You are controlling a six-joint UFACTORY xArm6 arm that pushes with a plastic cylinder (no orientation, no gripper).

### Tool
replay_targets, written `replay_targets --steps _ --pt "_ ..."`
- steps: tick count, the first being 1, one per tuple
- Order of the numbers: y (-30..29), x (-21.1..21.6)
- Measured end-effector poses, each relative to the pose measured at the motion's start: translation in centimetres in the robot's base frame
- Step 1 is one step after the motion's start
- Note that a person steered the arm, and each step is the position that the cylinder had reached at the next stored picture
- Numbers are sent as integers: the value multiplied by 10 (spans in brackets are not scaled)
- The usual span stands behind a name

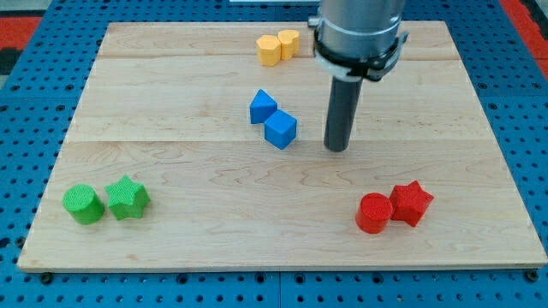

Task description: Move your arm above the red circle

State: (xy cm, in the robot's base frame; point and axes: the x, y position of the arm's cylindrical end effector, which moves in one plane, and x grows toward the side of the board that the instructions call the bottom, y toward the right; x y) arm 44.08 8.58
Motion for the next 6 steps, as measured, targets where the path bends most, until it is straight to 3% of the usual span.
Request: replay_targets --steps 1,2,4,6 --pt "12 -32" --pt "64 -48" --pt "147 -35" --pt "152 -35"
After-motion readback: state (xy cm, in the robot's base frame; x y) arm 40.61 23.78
